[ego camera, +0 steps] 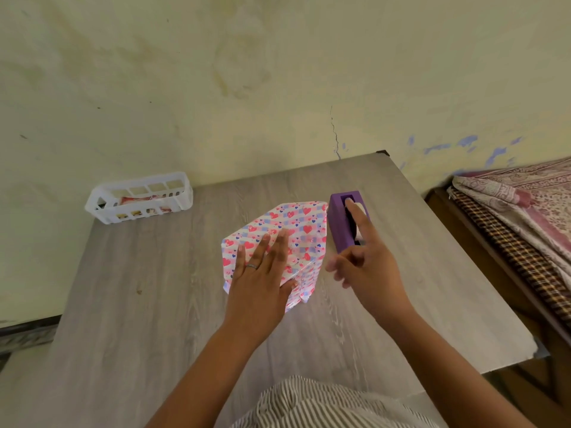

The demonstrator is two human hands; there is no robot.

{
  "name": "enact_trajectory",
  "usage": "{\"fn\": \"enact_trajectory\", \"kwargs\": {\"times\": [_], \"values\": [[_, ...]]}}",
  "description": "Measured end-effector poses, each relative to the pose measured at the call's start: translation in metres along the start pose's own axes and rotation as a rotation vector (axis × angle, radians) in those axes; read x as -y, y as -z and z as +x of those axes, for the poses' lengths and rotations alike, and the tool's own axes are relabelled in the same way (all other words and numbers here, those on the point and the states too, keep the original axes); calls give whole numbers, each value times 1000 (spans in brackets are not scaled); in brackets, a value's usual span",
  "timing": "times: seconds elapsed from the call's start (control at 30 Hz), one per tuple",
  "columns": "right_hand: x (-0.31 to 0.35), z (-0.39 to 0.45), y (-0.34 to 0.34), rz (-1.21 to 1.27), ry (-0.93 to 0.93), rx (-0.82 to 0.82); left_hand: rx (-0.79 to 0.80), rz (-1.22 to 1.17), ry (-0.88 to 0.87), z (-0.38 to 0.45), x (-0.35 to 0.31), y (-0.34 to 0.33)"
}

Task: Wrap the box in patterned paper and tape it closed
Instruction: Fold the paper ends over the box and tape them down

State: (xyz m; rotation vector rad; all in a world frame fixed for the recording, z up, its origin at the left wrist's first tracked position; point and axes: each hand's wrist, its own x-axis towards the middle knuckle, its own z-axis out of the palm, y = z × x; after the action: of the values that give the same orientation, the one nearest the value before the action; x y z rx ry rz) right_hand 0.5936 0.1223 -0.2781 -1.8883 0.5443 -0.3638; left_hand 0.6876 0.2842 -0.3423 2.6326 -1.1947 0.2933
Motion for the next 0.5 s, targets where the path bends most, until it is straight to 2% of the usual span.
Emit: {"fn": "enact_trajectory", "kwargs": {"times": [0.07, 0.13, 0.27, 0.4, 0.5], "values": [[9, 5, -11, 112, -54, 43, -5, -5, 16, 0, -2, 0], [11, 11, -25, 95, -122, 73, -7, -22, 33, 0, -2, -1], [2, 24, -44, 112, -198, -1, -43, -55, 25, -1, -3, -2], [-2, 26, -53, 40, -211, -78, -69, -58, 31, -1, -7, -1], [1, 27, -52, -80, -228, -77, -104, -47, 1, -2, -9, -3]]}}
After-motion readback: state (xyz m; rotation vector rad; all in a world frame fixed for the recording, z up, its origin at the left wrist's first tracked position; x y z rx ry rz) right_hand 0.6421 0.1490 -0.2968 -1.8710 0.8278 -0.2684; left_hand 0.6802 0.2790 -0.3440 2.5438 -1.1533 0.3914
